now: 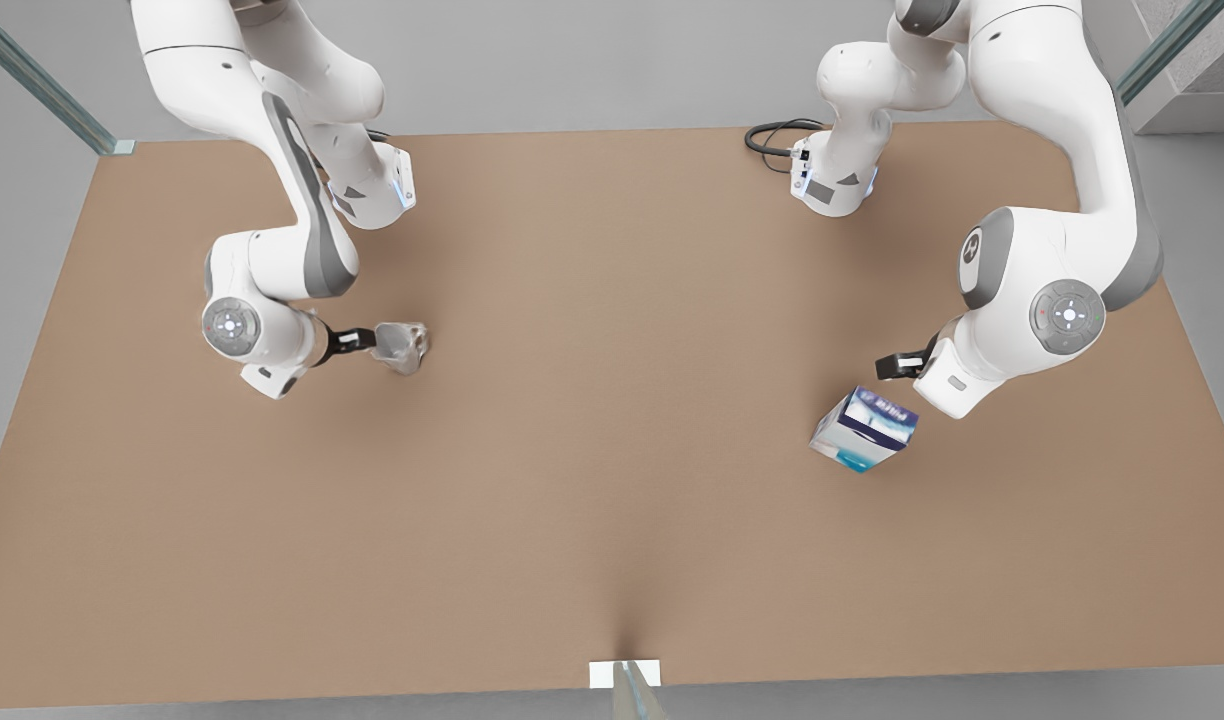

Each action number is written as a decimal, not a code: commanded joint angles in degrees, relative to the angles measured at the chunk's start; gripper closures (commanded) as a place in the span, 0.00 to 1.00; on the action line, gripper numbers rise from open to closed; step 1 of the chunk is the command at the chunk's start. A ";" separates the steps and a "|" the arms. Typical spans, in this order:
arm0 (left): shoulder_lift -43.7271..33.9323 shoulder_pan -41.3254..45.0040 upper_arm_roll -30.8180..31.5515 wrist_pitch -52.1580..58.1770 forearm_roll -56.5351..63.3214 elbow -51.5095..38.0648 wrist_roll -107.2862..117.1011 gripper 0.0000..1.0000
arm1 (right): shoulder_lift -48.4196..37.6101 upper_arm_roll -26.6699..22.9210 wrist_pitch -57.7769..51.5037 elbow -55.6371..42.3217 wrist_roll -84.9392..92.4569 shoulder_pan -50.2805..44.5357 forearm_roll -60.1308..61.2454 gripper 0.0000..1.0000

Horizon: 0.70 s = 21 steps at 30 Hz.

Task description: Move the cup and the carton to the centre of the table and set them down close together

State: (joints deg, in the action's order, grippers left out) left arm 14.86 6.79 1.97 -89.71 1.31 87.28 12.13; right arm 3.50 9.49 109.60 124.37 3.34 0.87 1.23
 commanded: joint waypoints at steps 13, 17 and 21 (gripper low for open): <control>-0.09 -0.02 0.05 -0.11 0.01 0.88 0.00 0.00 | 2.04 0.00 9.75 6.77 0.18 1.42 -0.09 0.00; -2.02 -0.02 0.05 -2.48 -0.08 3.69 0.18 0.00 | 2.74 0.00 13.71 9.40 0.18 1.42 -0.09 0.00; -2.11 -0.02 0.05 -5.03 -0.34 3.69 3.69 0.00 | 2.13 0.00 16.61 11.86 0.18 1.42 -0.09 0.00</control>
State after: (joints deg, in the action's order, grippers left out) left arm 12.75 6.77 2.02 -94.75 1.06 90.97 15.82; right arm 5.66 9.49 126.51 136.51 3.56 2.29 1.14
